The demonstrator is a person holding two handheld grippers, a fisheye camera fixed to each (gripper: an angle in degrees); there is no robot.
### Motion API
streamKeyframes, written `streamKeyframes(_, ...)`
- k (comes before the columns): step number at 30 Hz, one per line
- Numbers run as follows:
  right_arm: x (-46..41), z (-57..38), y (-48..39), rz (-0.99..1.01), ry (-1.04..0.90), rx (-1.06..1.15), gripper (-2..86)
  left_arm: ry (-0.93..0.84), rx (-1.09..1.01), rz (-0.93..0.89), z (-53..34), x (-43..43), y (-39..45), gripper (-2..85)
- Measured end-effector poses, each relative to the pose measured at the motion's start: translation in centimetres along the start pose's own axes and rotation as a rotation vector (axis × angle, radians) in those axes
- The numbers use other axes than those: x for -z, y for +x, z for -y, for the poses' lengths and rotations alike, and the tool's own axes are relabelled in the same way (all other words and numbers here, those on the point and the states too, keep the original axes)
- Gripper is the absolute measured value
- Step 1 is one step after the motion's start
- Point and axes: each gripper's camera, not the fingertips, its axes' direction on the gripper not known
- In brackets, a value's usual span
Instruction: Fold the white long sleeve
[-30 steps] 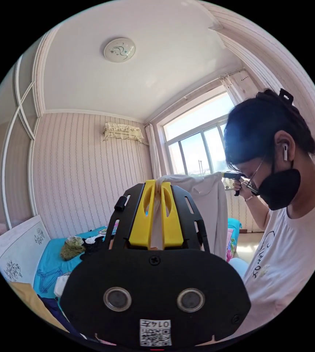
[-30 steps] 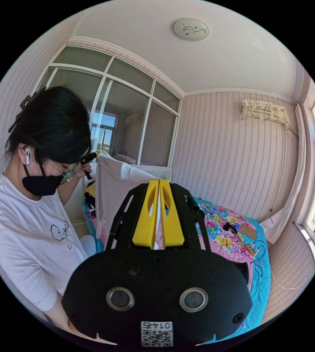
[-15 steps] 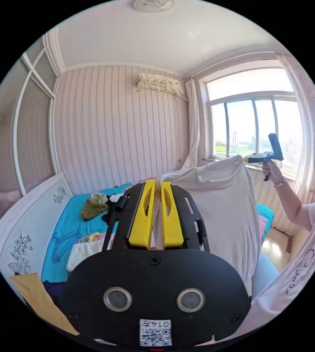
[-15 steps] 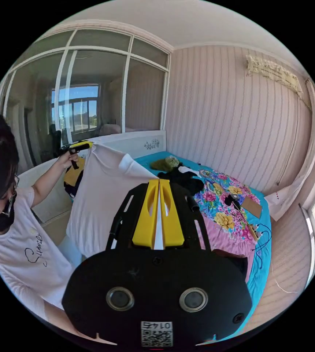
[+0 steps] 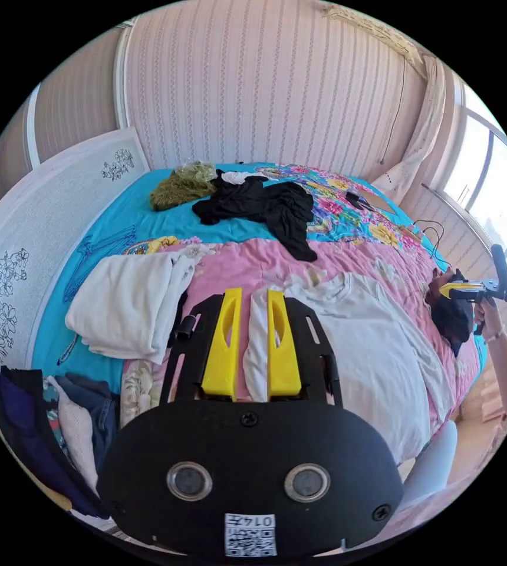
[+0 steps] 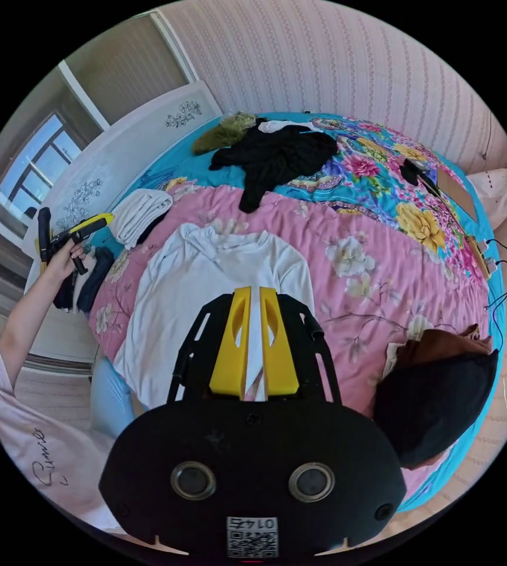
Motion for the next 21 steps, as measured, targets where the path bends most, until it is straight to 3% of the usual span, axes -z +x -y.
streamKeyframes(3, -3.3, -9.9, 1.3, 0.033, -0.056, -0.019, 2.3, -0.084, -0.024, -0.109, -10.6, 0.2, -1.2, 6.5)
streamKeyframes(8, -6.7, -26.5, 3.7, 0.140, -0.204, -0.273, 7.2, -0.289, 0.123, -0.263, -29.1, -1.1, 1.2, 7.3)
streamKeyframes(12, -6.5, -31.4, 5.2, 0.170, -0.184, -0.382, 8.3, -0.328, 0.115, -0.219, -33.6, -3.8, 3.9, 8.2)
streamKeyframes(16, -5.4, -32.5, 8.4, 0.196, -0.158, -0.466, 6.1, -0.338, 0.168, -0.169, -35.1, -5.9, 3.6, 3.1)
streamKeyframes(21, -2.2, -34.1, 11.6, 0.273, -0.136, -0.420, 1.4, -0.323, 0.213, -0.208, -37.7, -5.7, 2.2, -0.6)
